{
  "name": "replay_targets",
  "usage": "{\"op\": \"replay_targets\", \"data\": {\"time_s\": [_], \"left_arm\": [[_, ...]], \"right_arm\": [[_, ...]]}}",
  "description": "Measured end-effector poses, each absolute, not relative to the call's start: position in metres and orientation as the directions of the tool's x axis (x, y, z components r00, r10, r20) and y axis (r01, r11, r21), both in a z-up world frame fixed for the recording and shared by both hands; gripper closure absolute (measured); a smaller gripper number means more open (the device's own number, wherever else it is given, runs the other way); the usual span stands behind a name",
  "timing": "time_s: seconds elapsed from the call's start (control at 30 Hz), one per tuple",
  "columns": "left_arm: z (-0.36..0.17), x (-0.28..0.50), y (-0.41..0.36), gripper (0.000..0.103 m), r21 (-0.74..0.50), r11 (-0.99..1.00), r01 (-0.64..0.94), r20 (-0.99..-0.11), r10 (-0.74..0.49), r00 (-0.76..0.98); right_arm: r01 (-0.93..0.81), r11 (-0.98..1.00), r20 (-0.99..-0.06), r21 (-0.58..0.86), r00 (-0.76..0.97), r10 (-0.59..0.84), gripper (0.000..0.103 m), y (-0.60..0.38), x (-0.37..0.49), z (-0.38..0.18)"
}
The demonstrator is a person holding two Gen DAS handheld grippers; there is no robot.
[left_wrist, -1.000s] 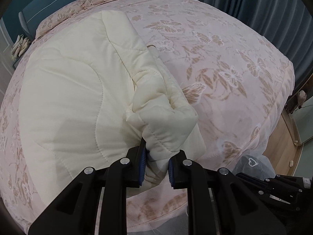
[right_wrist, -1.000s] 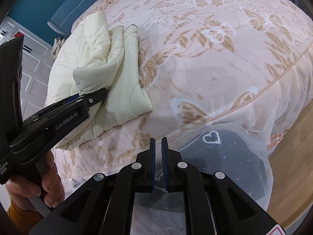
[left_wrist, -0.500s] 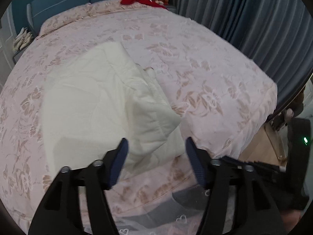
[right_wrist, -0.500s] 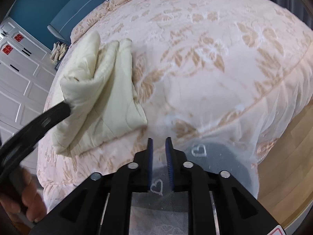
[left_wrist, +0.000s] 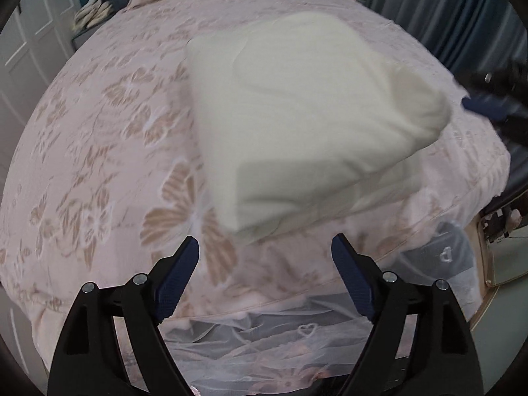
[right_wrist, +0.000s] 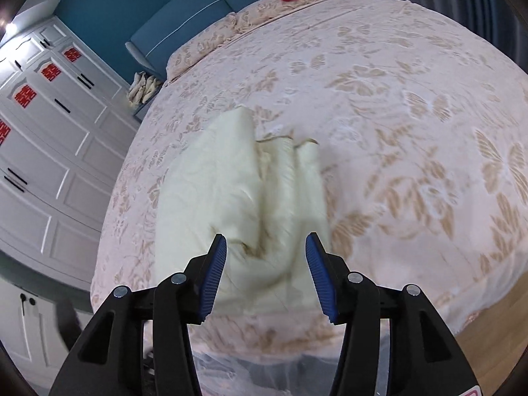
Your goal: Fold large clothes
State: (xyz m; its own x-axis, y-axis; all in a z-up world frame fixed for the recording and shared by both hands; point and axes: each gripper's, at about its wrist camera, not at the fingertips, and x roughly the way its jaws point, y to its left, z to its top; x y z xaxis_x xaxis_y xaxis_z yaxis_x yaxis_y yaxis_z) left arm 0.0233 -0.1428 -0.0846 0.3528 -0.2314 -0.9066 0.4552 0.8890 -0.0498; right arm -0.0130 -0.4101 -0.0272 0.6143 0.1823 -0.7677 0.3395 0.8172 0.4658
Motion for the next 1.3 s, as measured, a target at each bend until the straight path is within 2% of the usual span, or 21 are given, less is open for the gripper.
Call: {"op": "replay_targets", "data": {"time_s": [0.2,0.37,0.4,0.43,0.47,0.57,0.77,1.07,1.3], "left_arm": [[-0.102,0.034,-0.133,0.023,-0.062,0.907,0.417,-0.912,-0.222,0.346],[-0.109,0.041,-0.134,0.023,-0.049,0.910,0.412,-0.911,-0.210,0.356],[-0.111,0.043,-0.133,0.024,-0.048,0.912,0.407,-0.913,-0.206,0.353],[-0.113,0.045,-0.131,0.025,-0.049,0.914,0.402,-0.915,-0.202,0.348],[-0.115,0.047,-0.131,0.026,-0.048,0.917,0.397,-0.917,-0.198,0.346],[-0.118,0.053,-0.127,0.030,-0.038,0.925,0.379,-0.922,-0.178,0.343],[-0.117,0.058,-0.126,0.029,-0.067,0.926,0.372,-0.923,-0.200,0.330],[-0.117,0.047,-0.154,0.030,-0.039,0.897,0.440,-0.922,-0.201,0.330],[-0.110,0.041,-0.159,0.031,-0.010,0.892,0.453,-0.922,-0.183,0.342]], "right_arm": [[0.295,0.815,-0.772,0.499,0.578,0.263,0.053,-0.393,0.012,-0.030],[0.291,0.846,-0.827,0.446,0.497,0.265,0.055,-0.376,0.027,-0.052],[0.290,0.859,-0.841,0.421,0.479,0.250,0.060,-0.374,0.029,-0.056],[0.290,0.869,-0.851,0.400,0.470,0.235,0.075,-0.374,0.030,-0.059],[0.288,0.878,-0.858,0.382,0.464,0.221,0.081,-0.374,0.029,-0.061],[0.256,0.893,-0.848,0.371,0.485,0.213,0.089,-0.375,0.021,-0.054],[0.290,0.908,-0.855,0.302,0.504,0.124,0.091,-0.388,-0.014,-0.048],[0.429,0.870,-0.924,0.244,0.376,0.074,0.091,-0.415,-0.038,-0.135],[0.434,0.869,-0.928,0.236,0.367,0.069,0.089,-0.413,-0.031,-0.155]]}}
